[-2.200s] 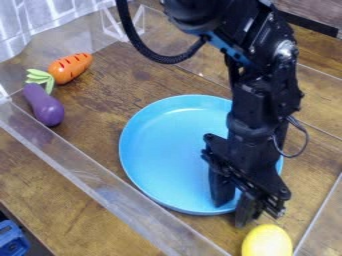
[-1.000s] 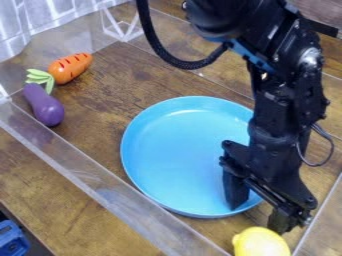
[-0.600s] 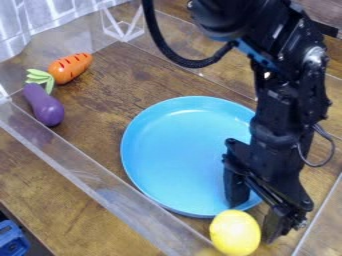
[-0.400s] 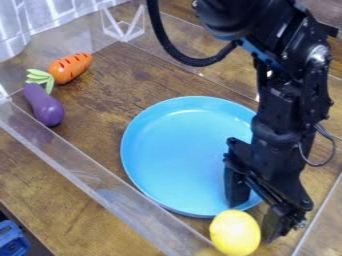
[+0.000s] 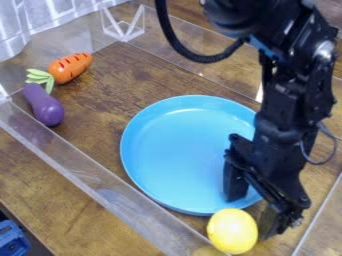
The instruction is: Put the lemon on the blue tray
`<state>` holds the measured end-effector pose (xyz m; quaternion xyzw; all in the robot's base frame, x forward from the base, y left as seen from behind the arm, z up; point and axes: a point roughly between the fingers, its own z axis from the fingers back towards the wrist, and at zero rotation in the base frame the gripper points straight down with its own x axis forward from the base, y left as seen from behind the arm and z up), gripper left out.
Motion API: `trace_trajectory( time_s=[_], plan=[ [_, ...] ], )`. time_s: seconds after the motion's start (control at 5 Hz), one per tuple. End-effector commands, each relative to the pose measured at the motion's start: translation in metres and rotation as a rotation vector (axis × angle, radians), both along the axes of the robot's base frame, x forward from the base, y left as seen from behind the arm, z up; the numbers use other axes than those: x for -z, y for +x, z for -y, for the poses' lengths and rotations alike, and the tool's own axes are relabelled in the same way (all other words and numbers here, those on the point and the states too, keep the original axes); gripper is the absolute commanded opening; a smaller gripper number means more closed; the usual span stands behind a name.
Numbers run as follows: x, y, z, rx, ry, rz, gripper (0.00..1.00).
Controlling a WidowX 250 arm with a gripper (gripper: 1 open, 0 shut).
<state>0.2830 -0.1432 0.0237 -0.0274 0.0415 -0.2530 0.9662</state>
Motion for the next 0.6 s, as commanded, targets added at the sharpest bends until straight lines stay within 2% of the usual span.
trace_trajectory(
  time_s=[0.0,0.4],
  plan=[
    [-0.0030,0.0028,-0.0048,-0.001,-0.010,0.017,1.00],
    [0.0010,-0.0003,-0.0001,-0.015,-0.004,0.001,1.00]
  ],
)
